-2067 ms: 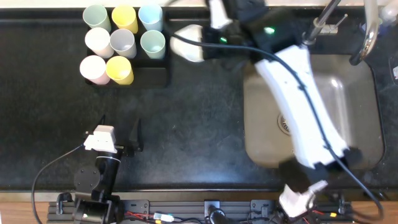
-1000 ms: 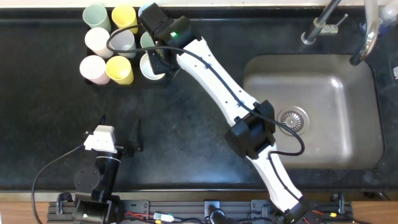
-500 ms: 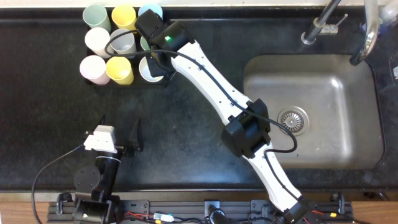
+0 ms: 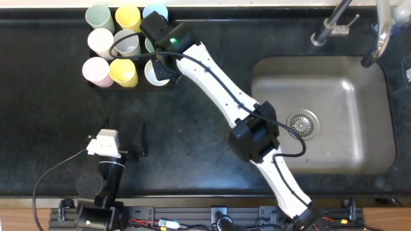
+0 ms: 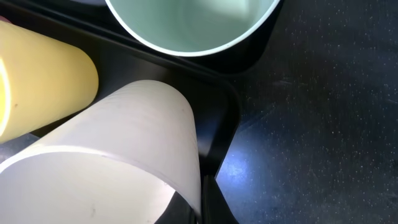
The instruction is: Store Cups
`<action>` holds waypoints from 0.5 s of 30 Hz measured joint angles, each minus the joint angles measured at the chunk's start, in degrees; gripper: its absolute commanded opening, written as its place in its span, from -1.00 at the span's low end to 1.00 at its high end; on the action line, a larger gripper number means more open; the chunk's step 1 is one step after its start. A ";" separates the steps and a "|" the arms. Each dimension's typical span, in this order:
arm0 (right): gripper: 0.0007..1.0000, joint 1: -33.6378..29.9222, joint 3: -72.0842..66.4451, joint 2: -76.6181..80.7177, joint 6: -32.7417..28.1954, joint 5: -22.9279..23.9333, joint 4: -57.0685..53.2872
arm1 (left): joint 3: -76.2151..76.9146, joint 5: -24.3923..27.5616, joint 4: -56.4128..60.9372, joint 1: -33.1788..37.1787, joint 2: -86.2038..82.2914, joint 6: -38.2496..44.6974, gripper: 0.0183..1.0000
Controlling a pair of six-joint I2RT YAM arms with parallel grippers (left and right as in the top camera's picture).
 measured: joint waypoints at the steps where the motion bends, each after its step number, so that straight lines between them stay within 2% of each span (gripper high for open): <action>1: -0.92 0.00 -0.04 0.00 0.04 0.04 0.02 | 0.02 0.00 0.02 0.00 0.00 0.00 1.00; 10: -0.86 0.04 -1.90 0.00 0.11 1.22 1.84 | 0.02 0.00 0.02 0.00 0.00 0.00 1.00; 12: -0.80 0.04 -1.90 0.00 0.13 1.40 2.10 | 0.00 0.00 0.02 0.00 0.00 0.00 1.00; 15: -0.60 0.04 -1.90 0.00 0.46 1.42 2.10 | 0.00 0.00 0.02 0.00 0.00 0.00 1.00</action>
